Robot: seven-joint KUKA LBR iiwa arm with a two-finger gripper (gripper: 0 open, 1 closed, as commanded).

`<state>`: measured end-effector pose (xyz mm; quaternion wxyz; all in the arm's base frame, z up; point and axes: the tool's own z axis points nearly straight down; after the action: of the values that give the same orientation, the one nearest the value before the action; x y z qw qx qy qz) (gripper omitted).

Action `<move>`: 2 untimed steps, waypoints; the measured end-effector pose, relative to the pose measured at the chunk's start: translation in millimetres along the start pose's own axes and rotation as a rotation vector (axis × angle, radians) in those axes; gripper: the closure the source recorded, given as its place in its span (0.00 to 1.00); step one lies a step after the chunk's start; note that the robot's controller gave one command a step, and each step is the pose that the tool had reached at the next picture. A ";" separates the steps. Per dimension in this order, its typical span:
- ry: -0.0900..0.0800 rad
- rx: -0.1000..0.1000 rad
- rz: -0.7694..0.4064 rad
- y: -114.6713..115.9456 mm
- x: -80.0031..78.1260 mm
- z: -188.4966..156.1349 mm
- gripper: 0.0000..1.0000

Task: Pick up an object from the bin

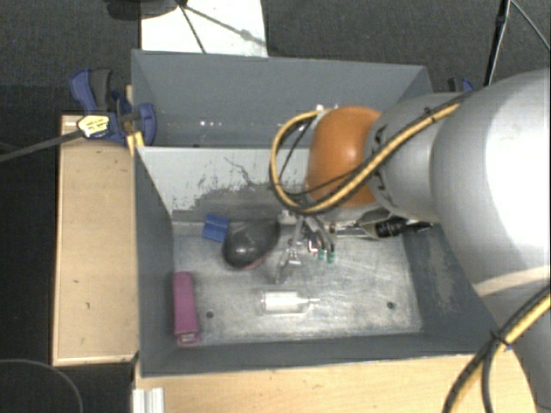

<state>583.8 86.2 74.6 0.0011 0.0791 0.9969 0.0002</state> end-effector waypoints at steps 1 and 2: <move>-0.005 -0.003 -0.088 90.4 4.2 2.0 0.00; -0.013 -0.001 -0.087 85.8 1.0 0.7 1.00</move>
Offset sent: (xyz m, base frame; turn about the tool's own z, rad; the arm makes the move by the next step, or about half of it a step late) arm 0.0083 0.0867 -0.0046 -0.0830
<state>596.4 171.1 73.9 0.0074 0.0355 0.9993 0.0001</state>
